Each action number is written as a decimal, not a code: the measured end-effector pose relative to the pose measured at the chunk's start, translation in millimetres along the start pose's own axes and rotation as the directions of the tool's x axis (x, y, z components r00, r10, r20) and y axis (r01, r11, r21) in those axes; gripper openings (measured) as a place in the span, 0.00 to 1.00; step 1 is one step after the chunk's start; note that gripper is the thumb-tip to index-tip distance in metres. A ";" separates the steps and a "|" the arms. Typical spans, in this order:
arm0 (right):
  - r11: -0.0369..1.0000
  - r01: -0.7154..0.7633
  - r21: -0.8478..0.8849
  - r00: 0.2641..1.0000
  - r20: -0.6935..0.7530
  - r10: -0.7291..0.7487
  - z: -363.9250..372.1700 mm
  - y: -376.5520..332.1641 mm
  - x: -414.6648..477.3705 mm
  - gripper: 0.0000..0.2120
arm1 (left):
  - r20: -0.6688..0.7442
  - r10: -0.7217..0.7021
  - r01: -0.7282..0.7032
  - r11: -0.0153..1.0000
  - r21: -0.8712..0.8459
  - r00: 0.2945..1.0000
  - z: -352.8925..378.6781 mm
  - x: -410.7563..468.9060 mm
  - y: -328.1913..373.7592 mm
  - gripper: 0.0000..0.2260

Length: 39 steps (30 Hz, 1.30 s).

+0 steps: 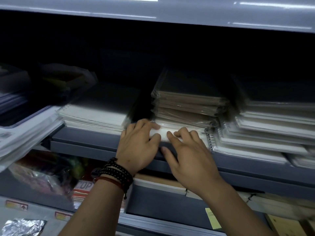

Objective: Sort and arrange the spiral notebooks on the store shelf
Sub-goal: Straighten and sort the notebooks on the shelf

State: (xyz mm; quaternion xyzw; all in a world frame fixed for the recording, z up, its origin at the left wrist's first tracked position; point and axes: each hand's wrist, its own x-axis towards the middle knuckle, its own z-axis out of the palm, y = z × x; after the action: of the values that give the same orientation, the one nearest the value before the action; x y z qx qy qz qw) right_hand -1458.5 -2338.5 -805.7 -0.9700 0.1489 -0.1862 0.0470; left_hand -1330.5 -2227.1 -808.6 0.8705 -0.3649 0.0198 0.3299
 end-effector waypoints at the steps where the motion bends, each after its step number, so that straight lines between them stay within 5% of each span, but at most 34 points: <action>1: 1.000 0.002 -0.010 1.000 0.004 -0.002 -0.3 0.0 -1.4 0.27 | -0.019 0.005 -0.005 1.000 0.016 1.000 1.1 -0.1 0.3 0.13; 10: 0.998 0.032 0.059 0.999 0.027 -0.033 -4.7 3.0 -14.4 0.27 | -0.003 -0.015 0.015 0.999 0.029 1.000 -0.2 -0.2 2.0 0.14; 13: 0.986 -0.010 0.167 0.999 -0.036 0.016 -5.1 6.6 -18.1 0.21 | 0.053 -0.026 0.027 1.000 -0.001 0.998 -6.5 -1.9 4.1 0.22; 16: 0.993 -0.088 0.080 0.994 -0.064 0.094 -5.1 10.6 -23.4 0.24 | 0.120 -0.043 0.043 0.999 0.002 0.992 -13.1 -1.6 6.6 0.29; 22: 0.997 -0.062 -0.053 0.998 0.029 0.064 -2.9 1.4 -22.2 0.34 | 0.101 -0.105 0.124 0.973 -0.196 0.989 -14.9 2.7 8.6 0.18; 29: 0.971 -0.147 -0.190 0.985 0.062 0.162 8.9 -22.7 -13.2 0.43 | 0.105 -0.133 0.143 0.985 -0.099 0.986 -9.0 7.0 14.3 0.16; 39: 0.976 -0.083 -0.204 0.996 0.004 0.085 -3.7 -23.5 -31.0 0.41 | 0.135 -0.112 0.135 0.974 -0.179 0.985 -10.9 7.7 8.4 0.13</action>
State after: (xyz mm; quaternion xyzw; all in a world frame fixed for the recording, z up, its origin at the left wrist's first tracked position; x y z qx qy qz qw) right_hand -1481.0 -2306.8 -809.6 -0.9637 0.2076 -0.1619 -0.0437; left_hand -1328.0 -2229.8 -793.2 0.8560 -0.3300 -0.0895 0.3877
